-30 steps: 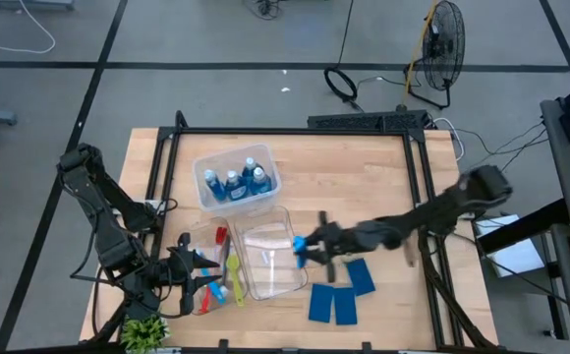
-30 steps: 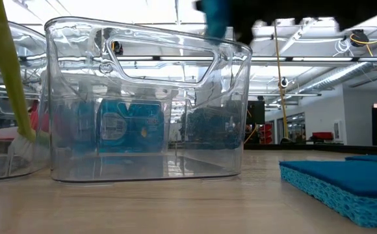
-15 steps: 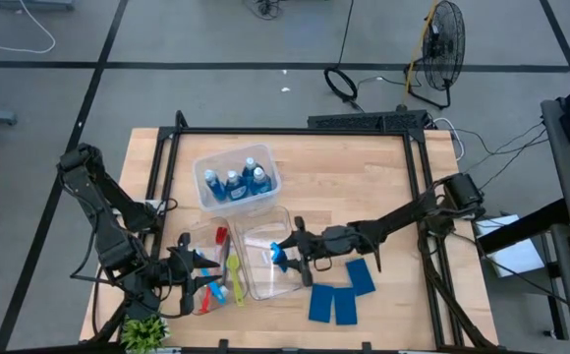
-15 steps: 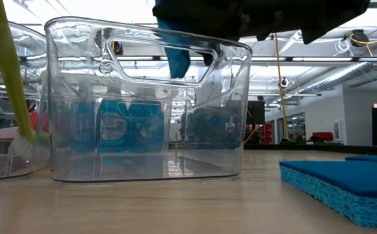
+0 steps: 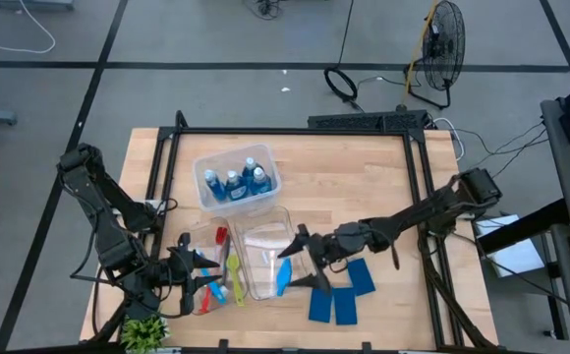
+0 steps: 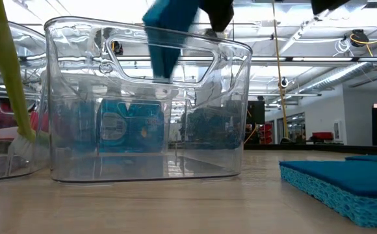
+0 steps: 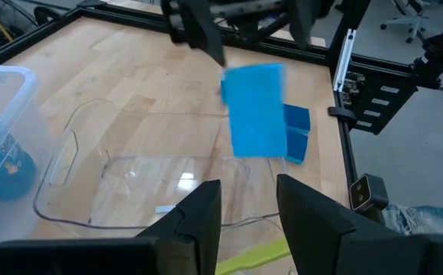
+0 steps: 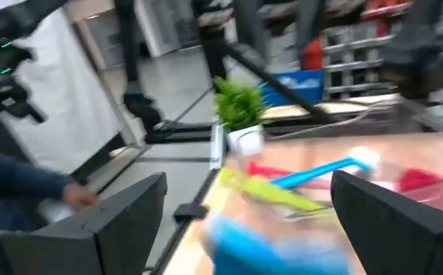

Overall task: Pick & Place Kitchen Sink Supplies
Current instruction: Put the blue sponge wipe into the right transparent bin

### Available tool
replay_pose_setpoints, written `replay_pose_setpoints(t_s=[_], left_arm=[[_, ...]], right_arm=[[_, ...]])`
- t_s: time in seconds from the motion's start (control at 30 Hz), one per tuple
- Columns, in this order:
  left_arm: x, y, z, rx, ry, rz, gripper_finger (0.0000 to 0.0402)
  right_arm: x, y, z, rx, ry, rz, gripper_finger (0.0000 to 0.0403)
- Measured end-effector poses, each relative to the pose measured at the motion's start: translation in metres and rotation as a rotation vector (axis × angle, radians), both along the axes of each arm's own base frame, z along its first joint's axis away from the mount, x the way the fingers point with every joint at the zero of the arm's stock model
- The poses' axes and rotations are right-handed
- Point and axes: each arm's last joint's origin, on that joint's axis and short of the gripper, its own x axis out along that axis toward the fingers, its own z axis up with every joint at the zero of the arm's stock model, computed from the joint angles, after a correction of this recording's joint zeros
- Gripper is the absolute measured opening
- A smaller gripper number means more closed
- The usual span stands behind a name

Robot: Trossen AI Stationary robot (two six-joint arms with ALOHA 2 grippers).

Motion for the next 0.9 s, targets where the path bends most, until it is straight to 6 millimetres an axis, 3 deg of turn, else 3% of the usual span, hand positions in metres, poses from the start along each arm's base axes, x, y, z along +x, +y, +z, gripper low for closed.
replay_pose_setpoints(t_s=[0.27,0.43,0.53,0.73,0.9], left_arm=[[0.0,0.0,0.0,0.0,0.0,0.0,0.0131],[0.0,0.0,0.0,0.0,0.0,0.0,0.0132],[0.0,0.0,0.0,0.0,0.0,0.0,0.0131],[0.0,0.0,0.0,0.0,0.0,0.0,0.0132],[0.0,0.0,0.0,0.0,0.0,0.0,0.0132]], right_arm=[[-0.03,-0.015,0.037,-0.076,0.053,-0.164,0.0342],[-0.056,-0.015,0.042,0.035,0.265,-0.214,0.0339],[-0.074,-0.008,0.032,0.151,0.486,-0.267,0.0338],[-0.114,0.014,-0.01,0.267,1.047,-0.44,0.0338],[-0.124,0.026,-0.041,0.319,1.309,-0.635,0.0338]])
